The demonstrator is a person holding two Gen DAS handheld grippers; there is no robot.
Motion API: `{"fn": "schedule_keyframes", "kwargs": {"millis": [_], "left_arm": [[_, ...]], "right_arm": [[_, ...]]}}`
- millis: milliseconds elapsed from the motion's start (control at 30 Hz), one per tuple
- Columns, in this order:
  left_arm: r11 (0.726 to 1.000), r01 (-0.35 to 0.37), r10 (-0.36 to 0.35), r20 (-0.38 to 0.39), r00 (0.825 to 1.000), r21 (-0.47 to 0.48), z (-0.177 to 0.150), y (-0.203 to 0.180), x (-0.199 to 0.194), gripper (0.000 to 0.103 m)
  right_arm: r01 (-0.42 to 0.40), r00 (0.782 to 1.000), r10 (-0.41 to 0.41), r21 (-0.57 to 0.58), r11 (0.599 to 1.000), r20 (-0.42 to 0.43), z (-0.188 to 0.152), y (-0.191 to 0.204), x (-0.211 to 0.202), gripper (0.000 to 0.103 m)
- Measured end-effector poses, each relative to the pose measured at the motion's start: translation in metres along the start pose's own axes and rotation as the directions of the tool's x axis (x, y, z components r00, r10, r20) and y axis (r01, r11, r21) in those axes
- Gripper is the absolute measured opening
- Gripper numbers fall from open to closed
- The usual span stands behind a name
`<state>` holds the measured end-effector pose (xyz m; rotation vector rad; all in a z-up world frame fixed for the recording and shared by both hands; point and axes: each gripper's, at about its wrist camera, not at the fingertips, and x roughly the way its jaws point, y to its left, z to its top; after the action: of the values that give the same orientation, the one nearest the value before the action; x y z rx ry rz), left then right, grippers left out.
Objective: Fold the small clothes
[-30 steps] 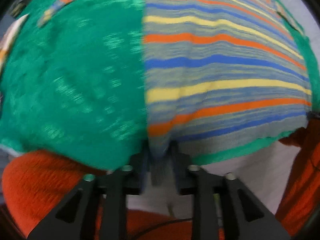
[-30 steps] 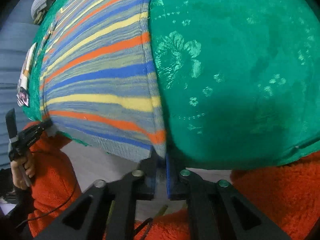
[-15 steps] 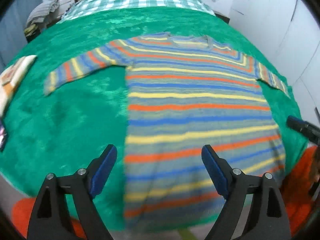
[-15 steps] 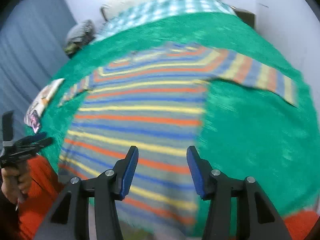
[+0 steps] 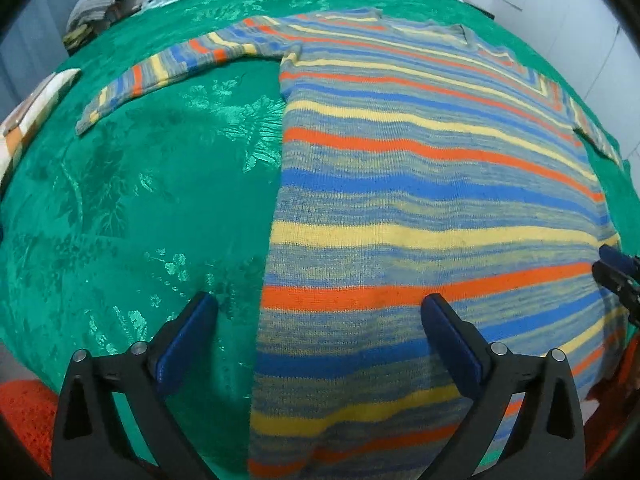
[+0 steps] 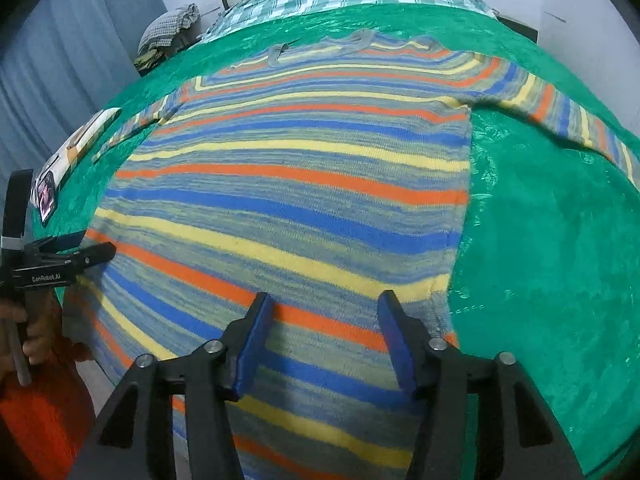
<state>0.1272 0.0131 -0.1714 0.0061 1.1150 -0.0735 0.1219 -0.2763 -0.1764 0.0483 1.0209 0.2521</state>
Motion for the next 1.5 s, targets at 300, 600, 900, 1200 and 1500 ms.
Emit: {"fn": "schedule_keyframes", "kwargs": {"millis": [300,600,900,1200,1500], "left_arm": [[1.000,-0.009,0.009,0.008,1.000,0.002,0.001,0.000,0.004,0.103],[1.000,-0.018,0.018,0.015,1.000,0.008,0.000,-0.002,0.005,0.103],[1.000,-0.020,0.020,0.014,1.000,0.013,-0.001,-0.002,0.005,0.103],[1.000,-0.021,0.021,0.014,1.000,0.010,-0.001,-0.003,0.005,0.103],[1.000,-0.021,0.021,0.011,1.000,0.012,-0.001,-0.003,0.006,0.103]], "right_arm": [[0.020,1.000,-0.020,-0.029,0.999,0.019,-0.004,0.008,0.000,0.065],[0.032,0.999,-0.031,-0.035,0.999,0.026,-0.005,0.010,0.000,0.067],[0.041,0.999,-0.039,-0.044,0.998,0.030,-0.005,0.012,0.001,0.070],[0.046,0.999,-0.044,-0.055,0.997,0.031,-0.004,0.014,0.003,0.072],[0.047,0.998,-0.046,-0.059,0.997,0.032,-0.005,0.015,0.004,0.073]]}}
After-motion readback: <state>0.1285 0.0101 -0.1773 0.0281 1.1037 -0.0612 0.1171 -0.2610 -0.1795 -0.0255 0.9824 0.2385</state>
